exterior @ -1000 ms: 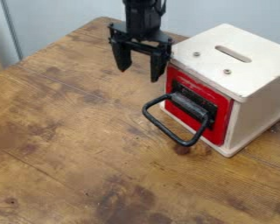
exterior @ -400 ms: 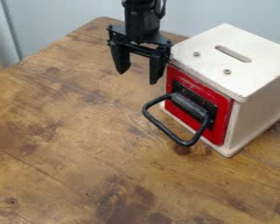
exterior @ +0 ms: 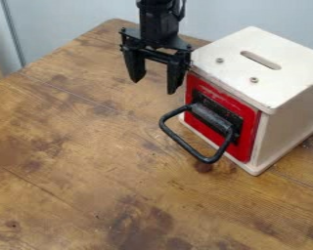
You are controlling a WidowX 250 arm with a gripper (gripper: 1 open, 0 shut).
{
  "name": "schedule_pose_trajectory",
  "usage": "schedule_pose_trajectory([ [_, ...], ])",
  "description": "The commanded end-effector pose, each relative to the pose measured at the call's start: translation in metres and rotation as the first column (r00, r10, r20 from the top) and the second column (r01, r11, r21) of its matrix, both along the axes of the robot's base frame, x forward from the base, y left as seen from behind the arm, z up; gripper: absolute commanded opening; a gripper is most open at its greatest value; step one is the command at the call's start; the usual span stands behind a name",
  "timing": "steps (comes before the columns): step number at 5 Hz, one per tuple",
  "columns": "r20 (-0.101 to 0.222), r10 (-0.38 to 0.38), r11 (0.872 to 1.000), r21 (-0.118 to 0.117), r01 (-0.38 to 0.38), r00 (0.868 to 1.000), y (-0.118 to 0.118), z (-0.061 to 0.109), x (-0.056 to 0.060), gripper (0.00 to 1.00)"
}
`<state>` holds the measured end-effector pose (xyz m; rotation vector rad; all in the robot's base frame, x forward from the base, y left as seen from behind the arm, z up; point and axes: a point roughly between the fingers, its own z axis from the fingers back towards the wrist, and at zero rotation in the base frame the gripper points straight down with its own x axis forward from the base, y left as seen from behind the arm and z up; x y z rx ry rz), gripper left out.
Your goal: Close the drawer
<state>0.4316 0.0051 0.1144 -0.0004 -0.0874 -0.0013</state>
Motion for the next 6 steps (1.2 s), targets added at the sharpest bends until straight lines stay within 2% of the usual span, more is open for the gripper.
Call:
schedule_pose_trajectory([
  [1, 0.132, 0.012, 1.0, 0.0, -0.012, 0.991, 0.005, 0.051, 0.003, 1.0],
  [2, 0.14, 0.012, 1.0, 0.0, -0.012, 0.99, 0.005, 0.055, 0.003, 1.0],
  [3, 0.143, -0.007, 1.0, 0.0, 0.007, 0.99, 0.006, 0.074, 0.002, 1.0],
  [4, 0.15, -0.048, 0.999, 0.002, 0.048, 0.988, 0.005, 0.095, -0.004, 1.0],
  [5, 0.142, -0.093, 0.996, 0.006, 0.093, 0.986, 0.004, 0.109, -0.013, 1.0],
  [6, 0.155, -0.116, 0.993, 0.013, 0.115, 0.981, 0.004, 0.114, -0.019, 1.0],
])
